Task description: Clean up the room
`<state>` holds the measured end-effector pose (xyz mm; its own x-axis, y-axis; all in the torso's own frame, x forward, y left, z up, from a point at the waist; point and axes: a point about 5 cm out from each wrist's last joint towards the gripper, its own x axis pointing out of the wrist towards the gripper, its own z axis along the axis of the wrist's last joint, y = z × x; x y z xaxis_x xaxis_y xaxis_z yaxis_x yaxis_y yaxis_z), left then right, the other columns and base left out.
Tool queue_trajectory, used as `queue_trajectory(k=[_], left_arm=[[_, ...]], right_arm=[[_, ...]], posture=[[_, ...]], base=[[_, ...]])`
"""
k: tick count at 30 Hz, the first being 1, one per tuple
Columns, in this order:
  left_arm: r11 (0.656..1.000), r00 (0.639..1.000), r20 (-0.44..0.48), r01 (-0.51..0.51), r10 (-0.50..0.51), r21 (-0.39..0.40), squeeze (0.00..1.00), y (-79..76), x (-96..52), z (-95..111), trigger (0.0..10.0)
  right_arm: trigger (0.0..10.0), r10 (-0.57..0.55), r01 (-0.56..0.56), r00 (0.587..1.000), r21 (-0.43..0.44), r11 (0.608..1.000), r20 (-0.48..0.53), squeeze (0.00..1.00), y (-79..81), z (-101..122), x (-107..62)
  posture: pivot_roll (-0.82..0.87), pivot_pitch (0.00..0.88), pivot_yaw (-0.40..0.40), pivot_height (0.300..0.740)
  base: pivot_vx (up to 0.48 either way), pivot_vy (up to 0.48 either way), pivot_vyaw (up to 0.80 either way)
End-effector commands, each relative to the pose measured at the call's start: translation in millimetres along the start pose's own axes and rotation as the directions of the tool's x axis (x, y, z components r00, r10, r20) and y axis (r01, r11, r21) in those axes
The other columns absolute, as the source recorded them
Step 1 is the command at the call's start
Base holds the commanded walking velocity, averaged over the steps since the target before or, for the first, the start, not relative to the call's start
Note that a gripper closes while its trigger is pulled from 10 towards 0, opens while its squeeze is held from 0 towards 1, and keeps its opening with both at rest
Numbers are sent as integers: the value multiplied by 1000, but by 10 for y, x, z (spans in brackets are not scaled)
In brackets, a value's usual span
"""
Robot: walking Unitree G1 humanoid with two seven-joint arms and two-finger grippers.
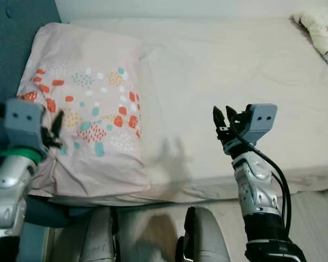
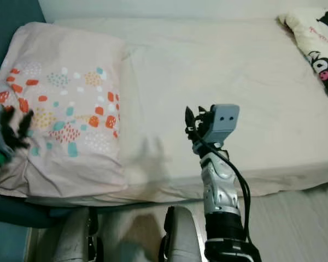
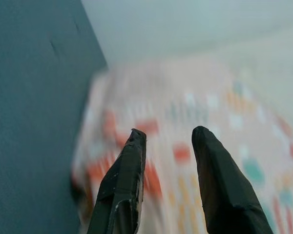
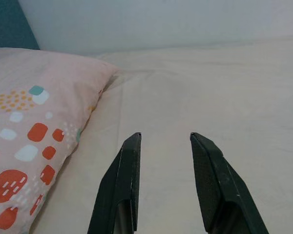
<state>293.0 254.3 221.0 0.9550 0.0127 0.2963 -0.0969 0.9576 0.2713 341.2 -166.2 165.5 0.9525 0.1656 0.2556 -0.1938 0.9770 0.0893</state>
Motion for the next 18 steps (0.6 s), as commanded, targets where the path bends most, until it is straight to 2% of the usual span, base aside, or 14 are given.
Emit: queue_trajectory(k=[1,2,3,4,6,7,8,9,10,12,14,16,17,18], left_arm=[[1000,1000,15,-4,4,17,0,28,-24,27,10000],[1000,999,49,13,-14,17,0,21,15,143,10000],[1000,999,48,24,-24,5,0,-19,72,161,10000],[999,1000,3,16,-16,39,0,-105,163,76,10000],[999,1000,3,16,-16,39,0,-105,163,76,10000],[997,999,-36,12,-9,74,0,-184,230,-10,10000],[997,999,-36,12,-9,74,0,-184,230,-10,10000],[996,991,-131,-1,13,87,0,-324,367,-204,10000],[994,950,-311,-5,40,112,0,-520,525,-512,10000],[994,950,-311,-5,40,112,0,-520,525,-512,10000],[992,901,-428,-25,74,120,0,-526,541,-697,10000],[992,901,-428,-25,74,120,0,-526,541,-697,10000],[989,878,-462,-79,129,125,0,-407,510,-764,10000],[989,878,-462,-79,129,125,0,-407,510,-764,10000]], right_arm=[[10000,-6,6,1000,0,1000,-9,0,-10,-42,-35],[10000,-4,4,1000,0,1000,-10,0,-3,-48,-36],[10000,-3,3,1000,1,1000,-12,0,10,-59,-31],[10000,0,0,1000,-1,1000,-12,0,24,-64,-21],[10000,0,0,1000,-1,1000,-12,0,24,-64,-21],[10000,3,-3,1000,-2,1000,-12,0,33,-66,-11],[10000,3,-3,1000,-2,1000,-12,0,33,-66,-11],[10000,7,-7,1000,-2,1000,-10,0,53,-63,7],[10000,13,-13,1000,-3,1000,-6,0,84,-55,31],[10000,13,-13,1000,-3,1000,-6,0,84,-55,31],[10000,16,-16,1000,-3,1000,-4,0,103,-53,38],[10000,16,-16,1000,-3,1000,-4,0,103,-53,38],[10000,15,-15,1000,-3,1000,-3,0,101,-57,24],[10000,15,-15,1000,-3,1000,-3,0,101,-57,24]], posture=[[107,124,-10,605],[111,123,-12,605],[108,118,-9,605],[107,117,-9,605],[107,117,-9,605],[108,117,-12,605],[108,117,-12,605],[100,111,-11,605],[93,107,-6,605],[93,107,-6,605],[88,107,-3,605],[88,107,-3,605],[83,109,6,605],[83,109,6,605]], base=[[0,0,0],[0,0,0],[0,0,0],[0,0,0],[0,0,0],[0,0,0],[0,0,0],[0,0,0],[0,0,0],[0,0,0],[0,0,0],[0,0,0],[0,0,0],[0,0,0]])
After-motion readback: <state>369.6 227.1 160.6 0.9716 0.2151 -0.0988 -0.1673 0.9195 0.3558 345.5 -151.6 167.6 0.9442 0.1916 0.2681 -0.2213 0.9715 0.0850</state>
